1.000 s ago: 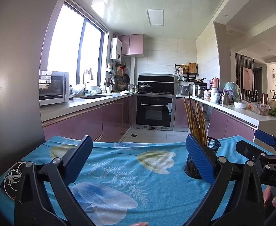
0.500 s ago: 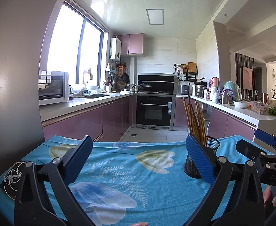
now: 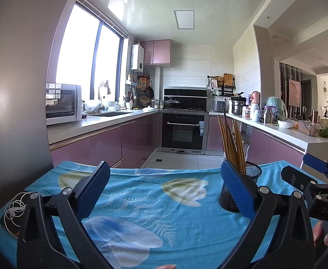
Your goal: Organize utensils
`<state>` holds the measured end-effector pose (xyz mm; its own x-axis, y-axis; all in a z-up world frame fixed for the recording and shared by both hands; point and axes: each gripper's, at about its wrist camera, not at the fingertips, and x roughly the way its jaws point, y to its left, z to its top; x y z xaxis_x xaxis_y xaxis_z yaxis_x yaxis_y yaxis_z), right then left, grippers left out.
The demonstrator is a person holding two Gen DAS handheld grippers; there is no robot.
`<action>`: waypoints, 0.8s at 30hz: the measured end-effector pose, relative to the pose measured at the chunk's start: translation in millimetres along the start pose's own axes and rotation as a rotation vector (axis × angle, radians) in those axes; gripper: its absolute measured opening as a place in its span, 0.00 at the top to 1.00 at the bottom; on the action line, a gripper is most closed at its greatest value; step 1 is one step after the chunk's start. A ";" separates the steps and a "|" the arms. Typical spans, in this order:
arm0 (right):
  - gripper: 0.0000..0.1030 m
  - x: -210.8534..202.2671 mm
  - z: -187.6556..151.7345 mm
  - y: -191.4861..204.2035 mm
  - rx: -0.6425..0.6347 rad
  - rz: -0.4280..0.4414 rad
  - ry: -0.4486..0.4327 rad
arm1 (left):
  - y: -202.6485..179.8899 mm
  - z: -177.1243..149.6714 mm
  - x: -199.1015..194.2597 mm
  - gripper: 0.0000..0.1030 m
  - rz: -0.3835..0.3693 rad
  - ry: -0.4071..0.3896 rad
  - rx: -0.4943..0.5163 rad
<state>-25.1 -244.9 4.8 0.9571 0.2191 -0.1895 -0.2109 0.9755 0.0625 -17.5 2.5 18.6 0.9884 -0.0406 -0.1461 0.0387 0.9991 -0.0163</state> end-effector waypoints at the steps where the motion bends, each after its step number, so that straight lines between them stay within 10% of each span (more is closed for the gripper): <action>1: 0.06 -0.3 0.1 -0.1 0.001 0.000 0.000 | 0.0 0.3 -0.1 0.05 0.000 0.000 0.000; 24: 0.06 0.2 -0.5 0.1 0.000 -0.002 0.000 | -0.7 -0.3 0.3 0.05 -0.001 0.001 0.001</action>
<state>-25.0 -244.7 4.2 0.9575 0.2173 -0.1897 -0.2091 0.9759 0.0625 -17.3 1.8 18.3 0.9883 -0.0417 -0.1470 0.0398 0.9991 -0.0160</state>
